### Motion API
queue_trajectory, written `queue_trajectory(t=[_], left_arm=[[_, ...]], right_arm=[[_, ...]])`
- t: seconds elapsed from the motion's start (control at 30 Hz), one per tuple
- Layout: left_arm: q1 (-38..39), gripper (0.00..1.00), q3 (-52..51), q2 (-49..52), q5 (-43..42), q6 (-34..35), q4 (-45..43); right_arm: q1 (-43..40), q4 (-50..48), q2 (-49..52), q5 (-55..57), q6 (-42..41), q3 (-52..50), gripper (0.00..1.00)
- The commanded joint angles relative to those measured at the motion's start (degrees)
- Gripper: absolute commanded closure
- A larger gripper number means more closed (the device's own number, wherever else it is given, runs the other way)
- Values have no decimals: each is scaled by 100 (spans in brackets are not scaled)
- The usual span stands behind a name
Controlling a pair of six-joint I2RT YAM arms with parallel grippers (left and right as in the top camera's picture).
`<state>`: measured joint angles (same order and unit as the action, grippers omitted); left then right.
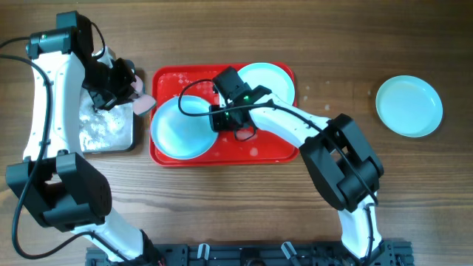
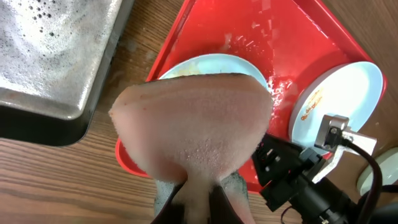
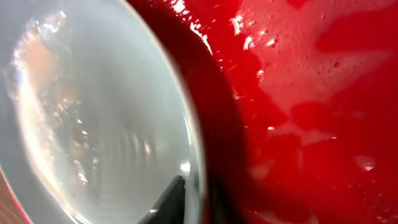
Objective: Clean dirty plates on tray and stack at the side
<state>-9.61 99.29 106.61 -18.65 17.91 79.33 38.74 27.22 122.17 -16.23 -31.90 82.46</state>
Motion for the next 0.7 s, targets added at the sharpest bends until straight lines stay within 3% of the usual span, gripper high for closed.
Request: queue_trajectory(t=[0.0,0.2,0.4,0.57,0.67], left_arm=[[136,96,46,-44,52,33,24],[608,96,-7,-42,59,33,2],[754,96,-7,-42,55,55,-17],[758,96,-7,-9,55,55,-44],[763,96,-7,114,59,55,-70]], right_arm=[[28,-22,125,-33,-175,-74,96],[-315,214,-1126,424,356,-61,96],[-551,1051,-2605,3178,1075,-61,96],[-289,1012,-2778,5670,1672,-61,96],[76,852,-2778,6511,1928,-61,96]])
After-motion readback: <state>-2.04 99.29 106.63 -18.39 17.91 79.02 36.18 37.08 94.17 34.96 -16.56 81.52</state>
